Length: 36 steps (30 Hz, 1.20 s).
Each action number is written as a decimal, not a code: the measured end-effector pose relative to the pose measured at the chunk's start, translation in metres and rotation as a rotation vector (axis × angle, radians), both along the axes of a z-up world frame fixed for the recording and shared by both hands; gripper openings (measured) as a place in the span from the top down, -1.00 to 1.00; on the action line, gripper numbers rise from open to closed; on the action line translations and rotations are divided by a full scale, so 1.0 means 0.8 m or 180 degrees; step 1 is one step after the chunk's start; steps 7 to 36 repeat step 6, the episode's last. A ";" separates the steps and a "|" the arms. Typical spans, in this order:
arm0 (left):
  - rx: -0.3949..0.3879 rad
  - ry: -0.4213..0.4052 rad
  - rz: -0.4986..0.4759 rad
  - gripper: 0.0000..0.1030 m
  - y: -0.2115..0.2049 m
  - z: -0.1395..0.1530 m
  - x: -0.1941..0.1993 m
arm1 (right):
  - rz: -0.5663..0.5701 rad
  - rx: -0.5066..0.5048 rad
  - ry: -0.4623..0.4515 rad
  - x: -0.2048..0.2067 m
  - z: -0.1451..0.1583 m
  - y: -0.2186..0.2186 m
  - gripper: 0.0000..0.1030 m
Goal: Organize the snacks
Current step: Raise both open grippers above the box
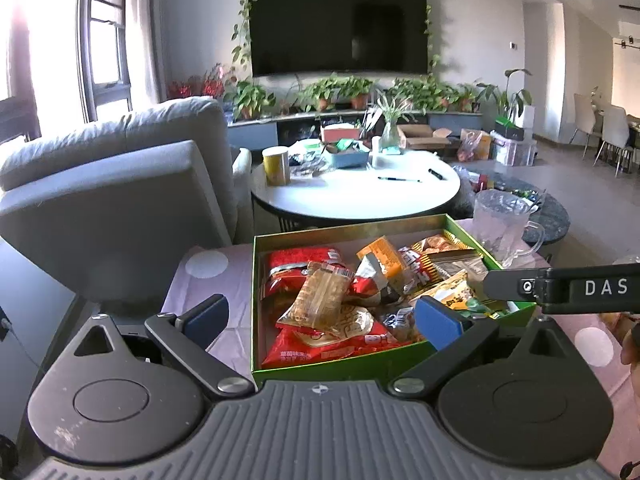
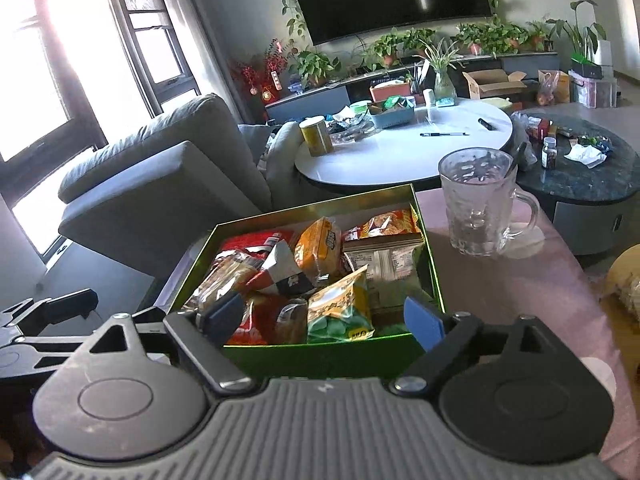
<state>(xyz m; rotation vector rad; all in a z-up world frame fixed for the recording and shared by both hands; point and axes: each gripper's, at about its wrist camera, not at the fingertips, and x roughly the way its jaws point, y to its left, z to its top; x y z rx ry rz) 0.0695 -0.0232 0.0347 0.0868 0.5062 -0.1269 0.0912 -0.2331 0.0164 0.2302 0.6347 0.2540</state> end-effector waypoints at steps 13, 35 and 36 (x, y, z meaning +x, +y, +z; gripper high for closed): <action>-0.0029 -0.0009 0.0020 -0.94 0.004 0.002 -0.012 | 0.0026 -0.0031 -0.0031 -0.011 0.003 0.006 -0.26; -0.0029 -0.0009 0.0020 -0.94 0.004 0.002 -0.012 | 0.0026 -0.0031 -0.0031 -0.011 0.003 0.006 -0.26; -0.0029 -0.0009 0.0020 -0.94 0.004 0.002 -0.012 | 0.0026 -0.0031 -0.0031 -0.011 0.003 0.006 -0.26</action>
